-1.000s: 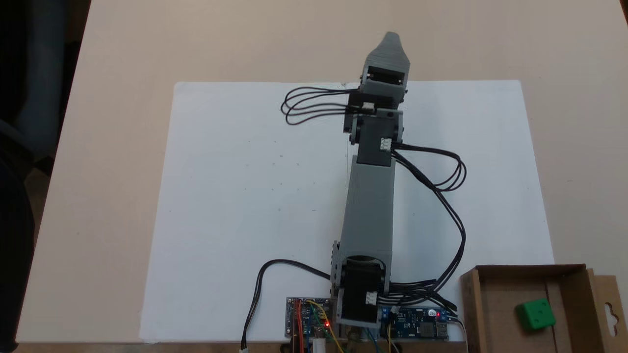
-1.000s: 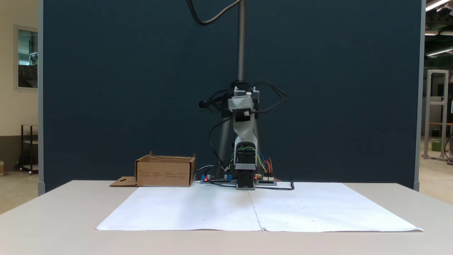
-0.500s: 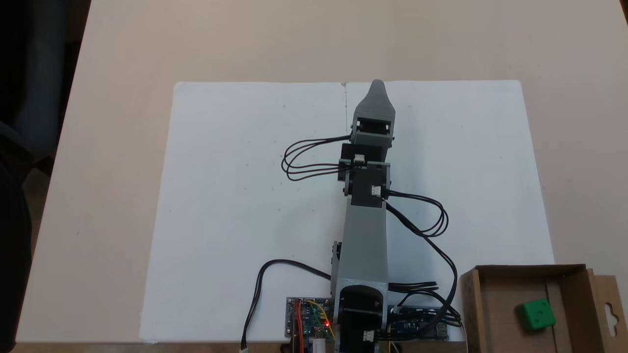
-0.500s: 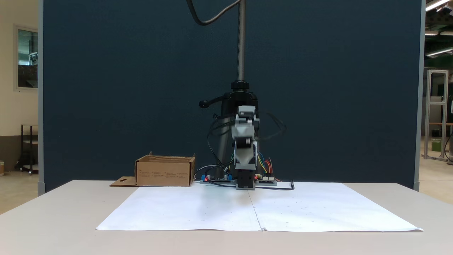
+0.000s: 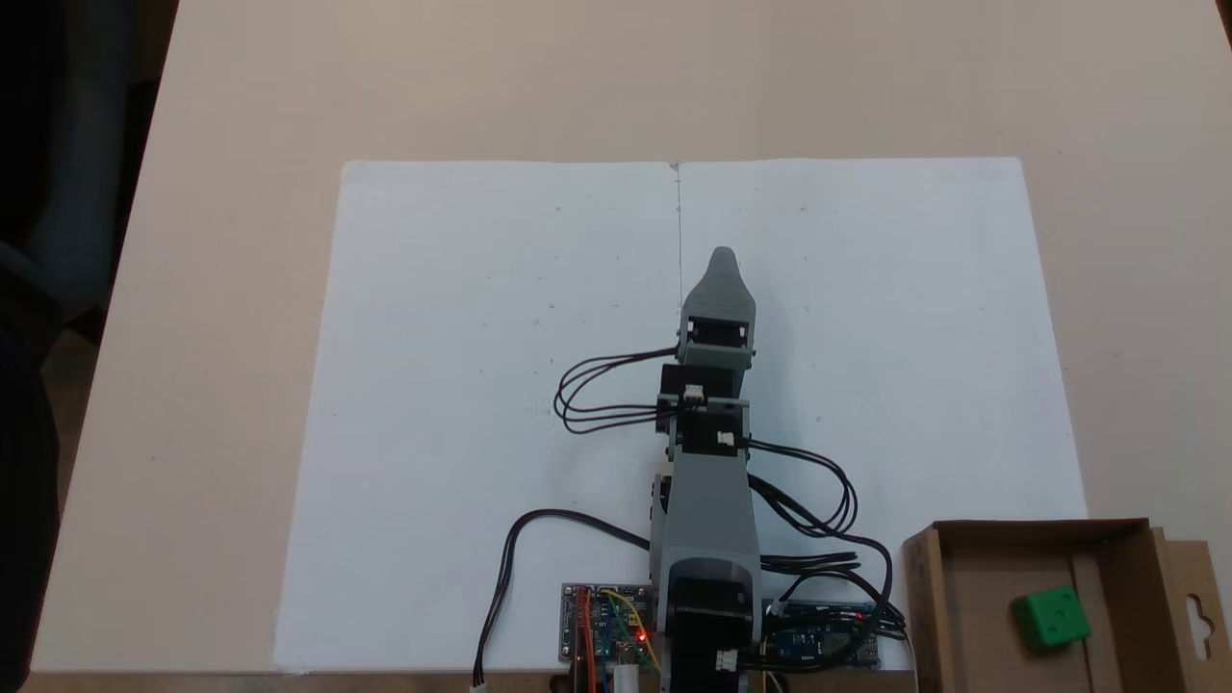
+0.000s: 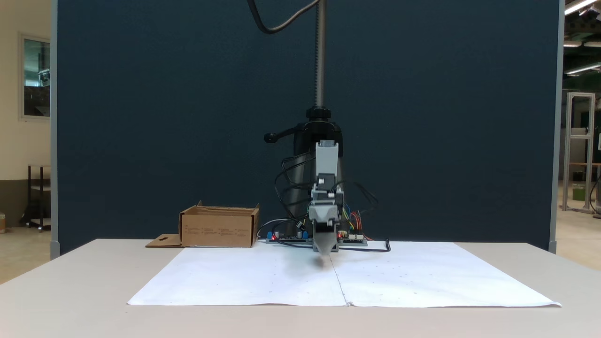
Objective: Grasp a green dice and put it in the bin.
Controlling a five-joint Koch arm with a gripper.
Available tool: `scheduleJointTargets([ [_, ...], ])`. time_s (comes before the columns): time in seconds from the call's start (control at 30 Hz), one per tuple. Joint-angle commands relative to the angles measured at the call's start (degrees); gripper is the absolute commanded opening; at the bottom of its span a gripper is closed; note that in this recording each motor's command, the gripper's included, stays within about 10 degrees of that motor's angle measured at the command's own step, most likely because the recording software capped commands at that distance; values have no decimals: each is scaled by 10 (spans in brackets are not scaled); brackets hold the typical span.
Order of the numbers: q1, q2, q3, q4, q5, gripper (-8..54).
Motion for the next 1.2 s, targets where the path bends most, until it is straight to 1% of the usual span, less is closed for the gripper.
scheduleJointTargets([
  [0.0, 7, 68, 7, -95, -28, 441],
  [0.27, 6, 68, 105, -231, -29, 443],
  [1.17, -55, 65, 105, -484, -33, 446],
])
